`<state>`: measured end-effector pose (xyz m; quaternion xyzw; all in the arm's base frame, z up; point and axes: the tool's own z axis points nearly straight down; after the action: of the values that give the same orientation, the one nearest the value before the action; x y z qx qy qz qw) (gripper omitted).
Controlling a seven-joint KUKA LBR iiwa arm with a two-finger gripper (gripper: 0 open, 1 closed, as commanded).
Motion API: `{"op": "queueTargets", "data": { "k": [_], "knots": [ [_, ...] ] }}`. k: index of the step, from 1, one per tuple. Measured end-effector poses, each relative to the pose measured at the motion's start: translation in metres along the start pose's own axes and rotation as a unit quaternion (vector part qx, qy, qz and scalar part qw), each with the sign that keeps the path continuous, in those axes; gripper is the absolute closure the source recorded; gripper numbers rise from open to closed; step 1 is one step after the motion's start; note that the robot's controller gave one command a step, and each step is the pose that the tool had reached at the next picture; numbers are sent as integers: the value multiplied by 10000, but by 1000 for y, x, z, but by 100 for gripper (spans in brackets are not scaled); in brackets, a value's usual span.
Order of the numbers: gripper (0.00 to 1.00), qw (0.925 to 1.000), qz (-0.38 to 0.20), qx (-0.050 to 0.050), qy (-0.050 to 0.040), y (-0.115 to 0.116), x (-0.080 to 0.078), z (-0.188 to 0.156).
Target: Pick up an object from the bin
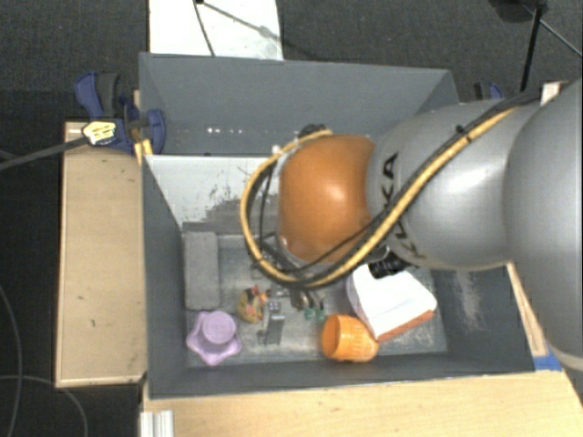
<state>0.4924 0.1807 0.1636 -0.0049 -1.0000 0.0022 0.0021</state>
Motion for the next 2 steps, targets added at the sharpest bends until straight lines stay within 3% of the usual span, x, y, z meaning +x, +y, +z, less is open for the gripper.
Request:
{"op": "queueTargets", "data": {
  "k": [1, 2],
  "knots": [
    [0, 9992, 392, -36, -21, -11, -7, 4],
    [0, 9975, -704, -27, -44, -29, -25, 19]
  ]
}}
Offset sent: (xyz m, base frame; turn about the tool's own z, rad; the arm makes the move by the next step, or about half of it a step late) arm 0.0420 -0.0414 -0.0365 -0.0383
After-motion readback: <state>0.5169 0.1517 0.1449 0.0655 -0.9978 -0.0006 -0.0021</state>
